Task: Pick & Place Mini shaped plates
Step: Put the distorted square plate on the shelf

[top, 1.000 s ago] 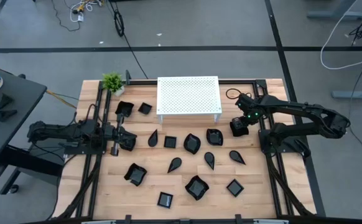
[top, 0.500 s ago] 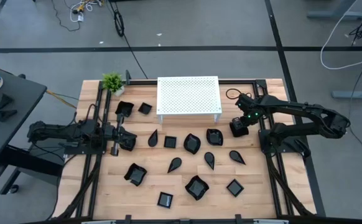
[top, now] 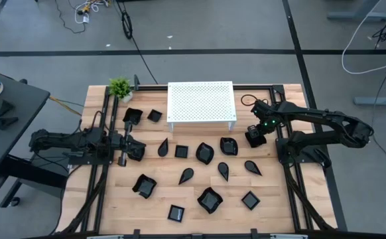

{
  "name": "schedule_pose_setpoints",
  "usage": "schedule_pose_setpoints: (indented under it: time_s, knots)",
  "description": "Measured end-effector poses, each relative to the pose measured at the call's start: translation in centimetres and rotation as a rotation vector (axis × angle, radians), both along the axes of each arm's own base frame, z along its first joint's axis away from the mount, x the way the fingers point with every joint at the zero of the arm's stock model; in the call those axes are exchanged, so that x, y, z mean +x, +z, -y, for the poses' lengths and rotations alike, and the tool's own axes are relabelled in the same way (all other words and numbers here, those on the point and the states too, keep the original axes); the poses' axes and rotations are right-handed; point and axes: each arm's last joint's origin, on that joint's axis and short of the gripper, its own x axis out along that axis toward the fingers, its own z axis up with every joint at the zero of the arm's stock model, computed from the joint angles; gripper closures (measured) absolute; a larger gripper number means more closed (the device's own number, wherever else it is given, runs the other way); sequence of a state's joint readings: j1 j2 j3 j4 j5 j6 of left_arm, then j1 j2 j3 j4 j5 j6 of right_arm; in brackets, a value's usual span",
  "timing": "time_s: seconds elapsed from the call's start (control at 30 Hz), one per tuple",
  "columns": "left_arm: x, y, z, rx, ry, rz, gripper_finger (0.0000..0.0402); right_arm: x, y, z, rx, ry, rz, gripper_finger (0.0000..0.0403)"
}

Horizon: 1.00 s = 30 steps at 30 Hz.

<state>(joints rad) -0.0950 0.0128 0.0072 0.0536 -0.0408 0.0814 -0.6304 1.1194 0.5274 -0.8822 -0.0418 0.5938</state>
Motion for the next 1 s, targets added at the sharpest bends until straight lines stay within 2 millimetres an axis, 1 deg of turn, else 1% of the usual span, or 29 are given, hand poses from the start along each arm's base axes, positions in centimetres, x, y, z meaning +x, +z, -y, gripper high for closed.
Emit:
schedule_pose_setpoints:
  time_s: [0.43, 0.83, 1.0]
  knots:
    - [0.0, 0.0, 0.0, 0.0, 0.0, 0.0, 0.0399, -0.1, 0.2, -0.1, -0.002, 0.0, 0.01, 0.0392]
    - [0.0, 0.0, 0.0, 0.0, 0.0, 0.0, 0.0399, 0.2, 2.1, 0.2, -0.033, -0.001, 0.045, 0.0392]
    - [0.0, 0.0, 0.0, 0.0, 0.0, 0.0, 0.0399, 0.3, 2.3, 0.2, -0.038, -0.001, 0.05, 0.0392]
